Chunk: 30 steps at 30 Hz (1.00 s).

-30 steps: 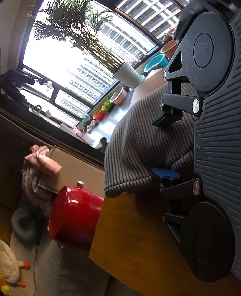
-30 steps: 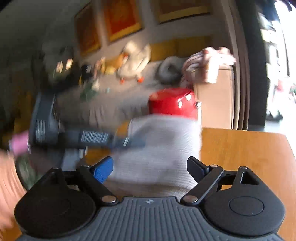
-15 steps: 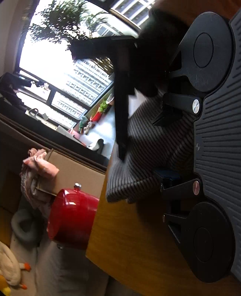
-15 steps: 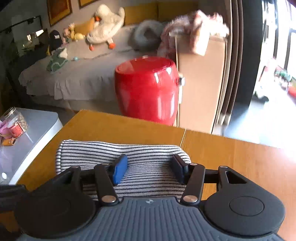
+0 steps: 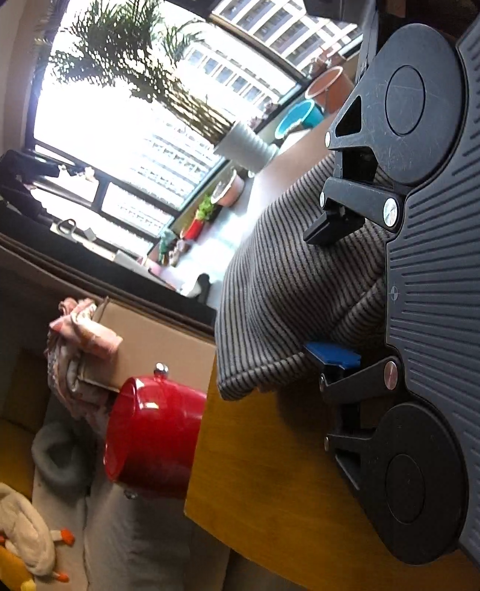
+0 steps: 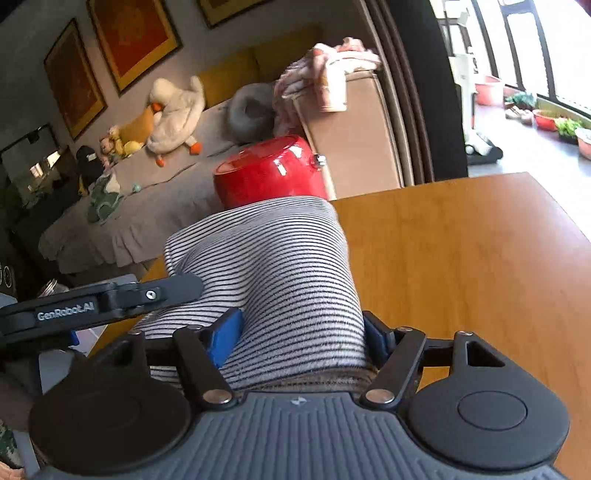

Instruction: Fold clothes

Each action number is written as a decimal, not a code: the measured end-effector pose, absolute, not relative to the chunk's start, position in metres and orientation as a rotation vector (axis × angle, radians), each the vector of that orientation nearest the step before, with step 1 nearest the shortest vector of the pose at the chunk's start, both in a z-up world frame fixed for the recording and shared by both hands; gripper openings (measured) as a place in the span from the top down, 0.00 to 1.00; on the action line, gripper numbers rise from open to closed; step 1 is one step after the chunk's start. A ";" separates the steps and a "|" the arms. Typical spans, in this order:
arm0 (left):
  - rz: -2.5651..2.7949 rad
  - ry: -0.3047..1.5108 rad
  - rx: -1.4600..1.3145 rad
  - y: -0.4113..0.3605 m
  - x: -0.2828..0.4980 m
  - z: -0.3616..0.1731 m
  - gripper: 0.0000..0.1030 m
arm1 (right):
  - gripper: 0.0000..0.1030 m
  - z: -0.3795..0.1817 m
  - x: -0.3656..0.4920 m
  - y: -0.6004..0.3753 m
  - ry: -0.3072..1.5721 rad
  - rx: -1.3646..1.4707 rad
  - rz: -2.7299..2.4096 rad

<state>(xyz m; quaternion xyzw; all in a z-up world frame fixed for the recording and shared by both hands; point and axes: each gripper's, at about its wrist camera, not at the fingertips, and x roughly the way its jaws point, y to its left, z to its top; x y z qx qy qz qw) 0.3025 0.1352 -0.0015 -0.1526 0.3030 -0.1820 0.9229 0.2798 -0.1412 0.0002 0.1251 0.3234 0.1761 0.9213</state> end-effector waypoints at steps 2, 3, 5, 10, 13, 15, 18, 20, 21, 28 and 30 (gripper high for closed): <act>-0.344 0.641 -0.335 0.142 0.303 -0.005 0.26 | 0.34 -0.002 0.284 -0.137 0.666 0.237 0.388; -0.327 0.659 -0.357 0.147 0.305 -0.008 0.18 | 0.34 -0.004 0.285 -0.137 0.661 0.226 0.398; -0.325 0.685 -0.440 0.158 0.310 -0.018 0.13 | 0.26 -0.009 0.282 -0.141 0.643 0.232 0.397; -0.318 0.638 -0.423 0.152 0.297 -0.009 0.18 | 0.14 -0.013 0.274 -0.156 0.625 0.295 0.375; -0.282 0.603 -0.412 0.150 0.280 0.002 0.17 | 0.05 -0.012 0.266 -0.161 0.605 0.305 0.354; -0.256 0.579 -0.404 0.151 0.263 0.008 0.14 | 0.01 -0.013 0.260 -0.166 0.603 0.316 0.337; -0.227 0.562 -0.378 0.146 0.238 0.012 0.08 | 0.00 -0.014 0.252 -0.172 0.609 0.337 0.307; -0.220 0.574 -0.377 0.142 0.223 0.012 0.07 | 0.00 -0.015 0.243 -0.176 0.612 0.345 0.289; -0.219 0.593 -0.378 0.138 0.216 0.010 0.06 | 0.00 -0.016 0.238 -0.177 0.616 0.345 0.281; -0.172 0.664 -0.347 0.115 0.179 -0.009 0.00 | 0.00 -0.016 0.200 -0.186 0.638 0.303 0.234; -0.151 0.652 -0.311 0.107 0.168 -0.011 0.00 | 0.00 -0.015 0.190 -0.189 0.642 0.287 0.226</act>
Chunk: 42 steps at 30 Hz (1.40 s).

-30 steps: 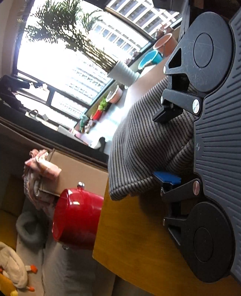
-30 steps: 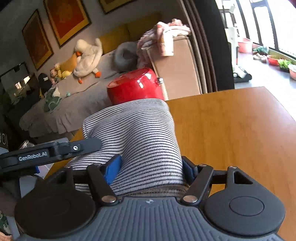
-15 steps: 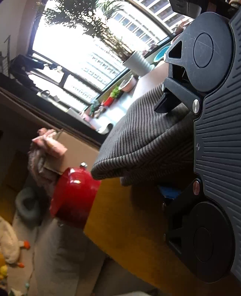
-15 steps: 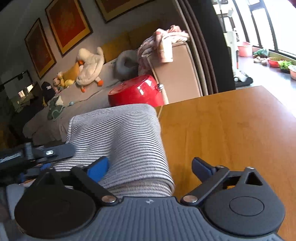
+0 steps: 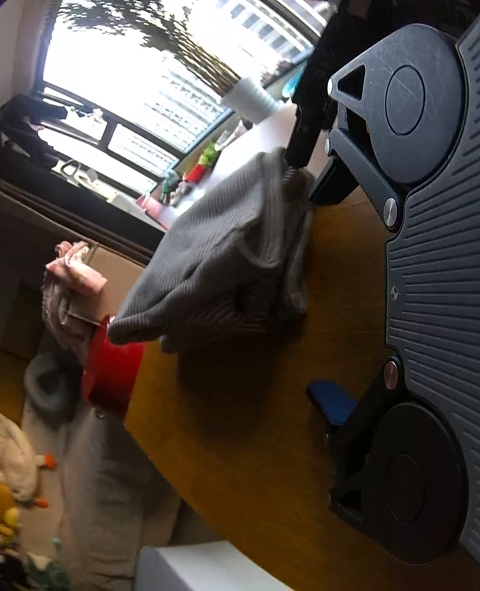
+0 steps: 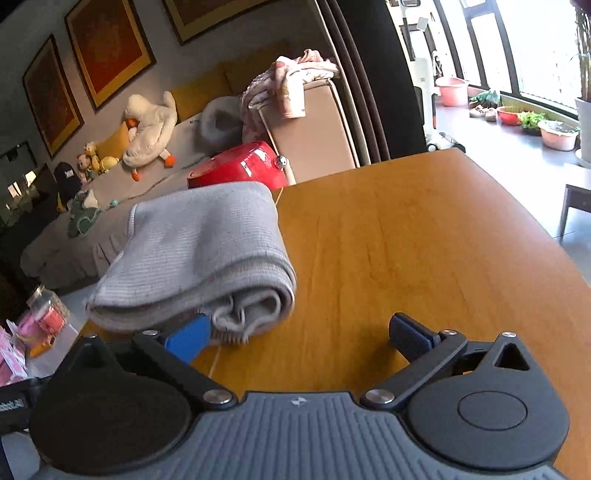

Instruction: Fold clothes

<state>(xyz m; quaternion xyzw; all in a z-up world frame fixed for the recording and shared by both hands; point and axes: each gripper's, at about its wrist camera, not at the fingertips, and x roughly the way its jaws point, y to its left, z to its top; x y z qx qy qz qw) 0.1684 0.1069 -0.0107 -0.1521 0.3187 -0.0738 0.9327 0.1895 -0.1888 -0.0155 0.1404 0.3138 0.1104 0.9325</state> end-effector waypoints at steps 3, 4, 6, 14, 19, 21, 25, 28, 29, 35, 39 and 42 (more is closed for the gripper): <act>-0.107 0.648 -0.245 0.094 0.156 -0.012 0.00 | 0.00 -0.015 0.172 -0.194 0.644 0.280 0.210; -0.091 0.649 -0.222 0.089 0.152 -0.012 0.00 | 0.00 -0.015 0.167 -0.196 0.644 0.278 0.204; -0.060 0.651 -0.215 0.086 0.146 -0.012 0.00 | 0.00 -0.015 0.156 -0.198 0.649 0.265 0.203; 0.060 0.692 -0.117 0.073 0.135 -0.012 0.00 | 0.00 -0.014 0.126 -0.205 0.653 0.232 0.148; 0.116 0.718 -0.055 0.068 0.132 -0.013 0.00 | 0.00 -0.016 0.128 -0.185 0.710 0.057 0.081; 0.112 0.717 -0.058 0.070 0.133 -0.013 0.00 | 0.00 -0.016 0.130 -0.177 0.722 -0.004 0.069; 0.114 0.718 -0.047 0.069 0.133 -0.014 0.00 | 0.00 -0.017 0.133 -0.176 0.732 -0.014 0.069; 0.117 0.719 -0.041 0.068 0.134 -0.014 0.00 | 0.00 -0.017 0.134 -0.176 0.730 -0.015 0.067; 0.118 0.719 -0.041 0.068 0.134 -0.014 0.00 | 0.00 -0.017 0.135 -0.176 0.730 -0.017 0.068; 0.120 0.717 -0.040 0.068 0.134 -0.014 0.00 | 0.00 -0.017 0.143 -0.175 0.727 -0.022 0.088; 0.120 0.716 -0.040 0.069 0.136 -0.015 0.00 | 0.00 -0.017 0.145 -0.176 0.726 -0.023 0.098; 0.123 0.714 -0.042 0.069 0.135 -0.015 0.00 | 0.00 -0.017 0.147 -0.174 0.725 -0.024 0.101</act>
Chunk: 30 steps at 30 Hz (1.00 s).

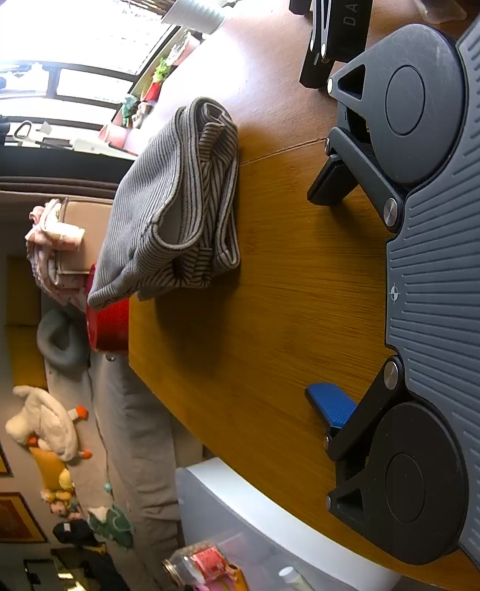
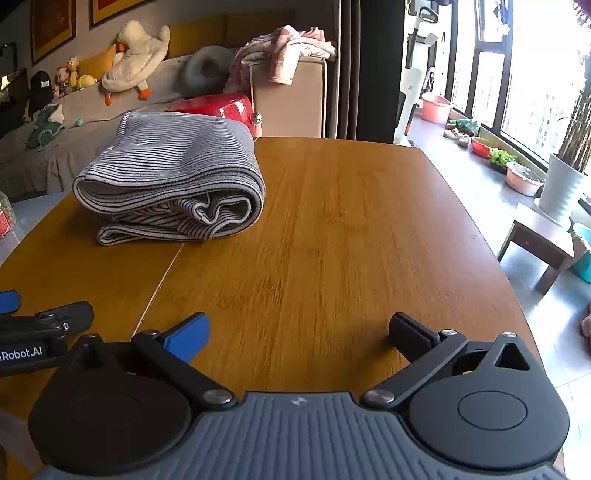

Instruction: Fold clothes

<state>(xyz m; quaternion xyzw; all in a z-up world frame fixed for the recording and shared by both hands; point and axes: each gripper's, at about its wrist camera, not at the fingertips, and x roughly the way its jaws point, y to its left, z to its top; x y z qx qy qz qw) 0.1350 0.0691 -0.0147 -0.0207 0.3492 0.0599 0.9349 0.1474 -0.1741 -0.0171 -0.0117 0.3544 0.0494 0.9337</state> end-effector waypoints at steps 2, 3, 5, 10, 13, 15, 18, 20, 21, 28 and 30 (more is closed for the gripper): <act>0.126 0.710 -0.046 0.069 0.134 -0.015 0.00 | 0.00 -0.017 0.150 -0.172 0.724 -0.024 0.102; 0.127 0.710 -0.046 0.069 0.134 -0.015 0.00 | 0.00 -0.017 0.151 -0.172 0.724 -0.024 0.103; 0.126 0.709 -0.047 0.069 0.134 -0.015 0.00 | 0.00 -0.017 0.152 -0.172 0.724 -0.023 0.105; 0.127 0.711 -0.042 0.069 0.135 -0.015 0.00 | 0.00 -0.018 0.151 -0.171 0.724 -0.022 0.108; 0.126 0.713 -0.040 0.069 0.136 -0.015 0.00 | 0.00 -0.017 0.151 -0.170 0.724 -0.022 0.109; 0.126 0.713 -0.040 0.069 0.135 -0.015 0.00 | 0.00 -0.017 0.151 -0.170 0.724 -0.019 0.110; 0.127 0.716 -0.038 0.069 0.136 -0.015 0.00 | 0.00 -0.017 0.152 -0.171 0.722 -0.014 0.113; 0.128 0.716 -0.039 0.069 0.136 -0.015 0.00 | 0.00 -0.017 0.152 -0.172 0.723 -0.015 0.115; 0.128 0.716 -0.039 0.069 0.135 -0.015 0.00 | 0.00 -0.017 0.152 -0.172 0.723 -0.016 0.115; 0.130 0.715 -0.041 0.068 0.136 -0.015 0.00 | 0.00 -0.017 0.152 -0.173 0.724 -0.018 0.117; 0.130 0.715 -0.041 0.068 0.136 -0.015 0.00 | 0.00 -0.017 0.152 -0.174 0.724 -0.018 0.117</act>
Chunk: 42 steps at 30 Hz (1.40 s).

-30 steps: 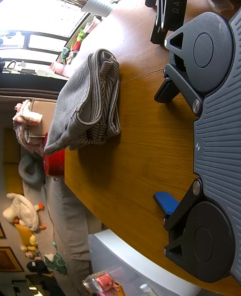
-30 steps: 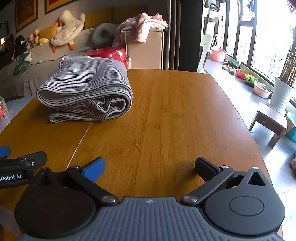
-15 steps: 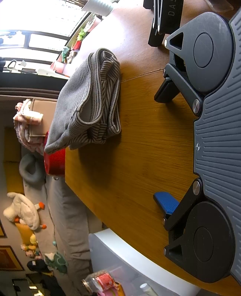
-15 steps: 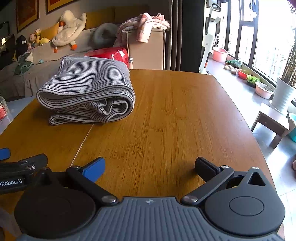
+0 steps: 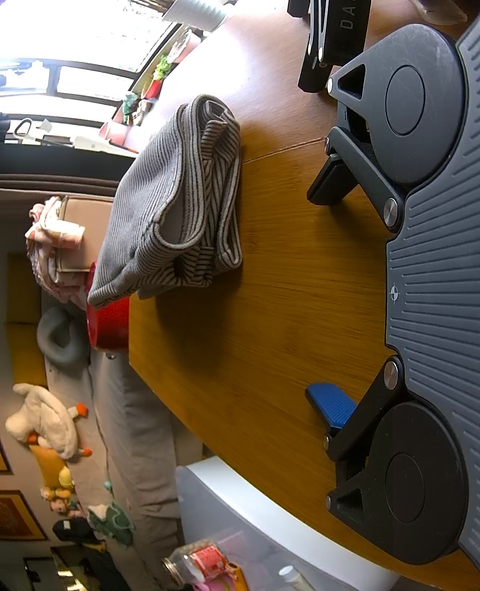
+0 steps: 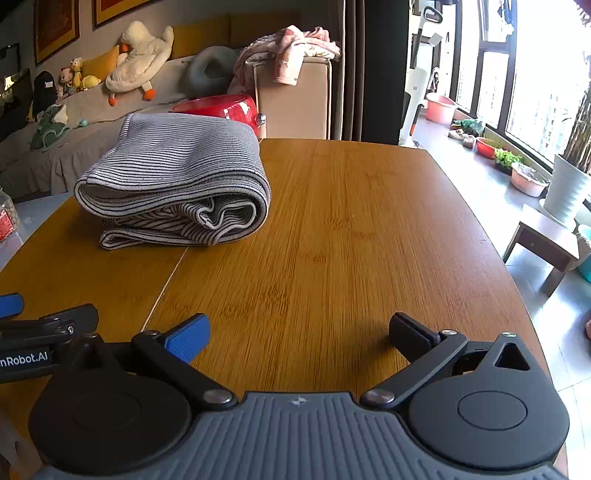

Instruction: Fold clothes

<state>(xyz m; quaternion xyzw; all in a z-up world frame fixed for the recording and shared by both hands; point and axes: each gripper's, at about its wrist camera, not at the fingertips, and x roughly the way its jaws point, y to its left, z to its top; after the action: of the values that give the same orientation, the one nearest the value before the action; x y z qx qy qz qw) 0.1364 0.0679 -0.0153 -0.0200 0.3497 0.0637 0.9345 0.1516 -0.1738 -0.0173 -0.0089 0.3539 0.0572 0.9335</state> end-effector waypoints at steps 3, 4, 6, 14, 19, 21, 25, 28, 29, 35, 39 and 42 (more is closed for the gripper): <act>0.132 0.714 -0.041 0.068 0.137 -0.016 0.00 | 0.00 -0.017 0.152 -0.174 0.724 -0.018 0.117; 0.133 0.713 -0.041 0.068 0.137 -0.016 0.00 | 0.00 -0.017 0.151 -0.174 0.724 -0.018 0.117; 0.134 0.713 -0.042 0.068 0.137 -0.016 0.00 | 0.00 -0.017 0.151 -0.173 0.724 -0.018 0.117; 0.134 0.712 -0.043 0.069 0.139 -0.016 0.00 | 0.00 -0.017 0.150 -0.172 0.724 -0.018 0.115; 0.138 0.708 -0.047 0.068 0.138 -0.016 0.00 | 0.00 -0.017 0.150 -0.171 0.725 -0.018 0.115; 0.138 0.708 -0.047 0.068 0.138 -0.016 0.00 | 0.00 -0.017 0.150 -0.171 0.725 -0.018 0.115; 0.139 0.710 -0.044 0.067 0.138 -0.016 0.00 | 0.00 -0.017 0.150 -0.172 0.725 -0.018 0.115; 0.140 0.709 -0.044 0.067 0.137 -0.016 0.00 | 0.00 -0.018 0.149 -0.171 0.725 -0.020 0.115; 0.140 0.709 -0.044 0.067 0.137 -0.016 0.00 | 0.00 -0.018 0.149 -0.171 0.725 -0.021 0.115; 0.139 0.709 -0.044 0.068 0.138 -0.016 0.00 | 0.00 -0.017 0.150 -0.169 0.726 -0.023 0.117; 0.139 0.709 -0.044 0.067 0.137 -0.016 0.00 | 0.00 -0.018 0.150 -0.169 0.726 -0.023 0.117; 0.139 0.710 -0.044 0.067 0.136 -0.015 0.00 | 0.00 -0.018 0.150 -0.168 0.726 -0.023 0.117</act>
<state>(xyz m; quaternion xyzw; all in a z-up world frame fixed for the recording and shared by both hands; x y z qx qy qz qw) 0.1359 0.0667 -0.0155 -0.0216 0.3471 0.0681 0.9351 0.1501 -0.1685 -0.0176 -0.0110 0.3547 0.0570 0.9332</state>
